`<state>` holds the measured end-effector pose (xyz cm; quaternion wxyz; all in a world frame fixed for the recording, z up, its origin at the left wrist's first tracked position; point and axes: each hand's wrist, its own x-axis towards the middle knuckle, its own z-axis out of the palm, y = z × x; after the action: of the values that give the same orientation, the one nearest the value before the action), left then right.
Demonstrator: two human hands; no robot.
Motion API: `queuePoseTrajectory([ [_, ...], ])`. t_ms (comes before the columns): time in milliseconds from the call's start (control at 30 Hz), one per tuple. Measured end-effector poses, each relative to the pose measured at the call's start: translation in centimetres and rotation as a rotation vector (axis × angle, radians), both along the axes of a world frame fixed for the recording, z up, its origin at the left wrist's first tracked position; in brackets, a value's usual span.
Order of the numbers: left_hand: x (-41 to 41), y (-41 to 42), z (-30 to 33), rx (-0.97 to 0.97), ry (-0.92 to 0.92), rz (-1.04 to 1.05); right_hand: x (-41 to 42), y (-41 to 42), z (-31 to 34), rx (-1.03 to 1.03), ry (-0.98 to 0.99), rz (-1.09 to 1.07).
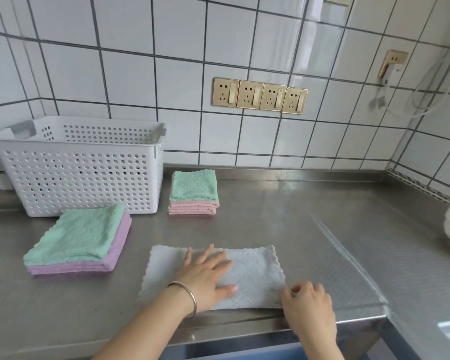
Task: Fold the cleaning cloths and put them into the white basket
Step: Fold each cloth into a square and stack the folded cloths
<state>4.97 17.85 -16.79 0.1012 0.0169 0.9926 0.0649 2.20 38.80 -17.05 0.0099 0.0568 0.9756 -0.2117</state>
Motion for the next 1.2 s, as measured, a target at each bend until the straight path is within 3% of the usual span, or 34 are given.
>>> queuePoseTrajectory([
  [267,0.3,1.0,-1.0,0.010,0.008,-0.009,0.4,-0.7,0.2,0.214,-0.015,0.109],
  [400,0.2,0.9,-1.0,0.020,-0.022,0.004,0.3,-1.0,0.5,0.139,-0.080,0.108],
  [467,0.0,0.9,-0.7,0.064,-0.026,0.035,0.5,-1.3,0.4,0.063,-0.001,0.088],
  [533,-0.3,1.1,-0.1,0.230,0.039,0.099,0.9,-1.9,0.2,-0.062,0.172,0.064],
  [633,-0.5,2.0,1.4,0.681,0.224,0.270,1.9,-3.9,0.2,-0.206,0.464,0.092],
  [800,-1.1,2.5,2.8,0.937,0.334,0.441,2.6,-6.8,-0.1,-0.180,0.723,0.281],
  [1067,-0.9,0.5,3.8,0.795,0.271,0.571,3.1,-9.1,-0.9,-0.316,0.811,0.676],
  [1200,-0.3,-1.8,4.4,0.745,0.303,0.643,3.5,-10.2,-1.9,-0.299,0.707,0.688],
])
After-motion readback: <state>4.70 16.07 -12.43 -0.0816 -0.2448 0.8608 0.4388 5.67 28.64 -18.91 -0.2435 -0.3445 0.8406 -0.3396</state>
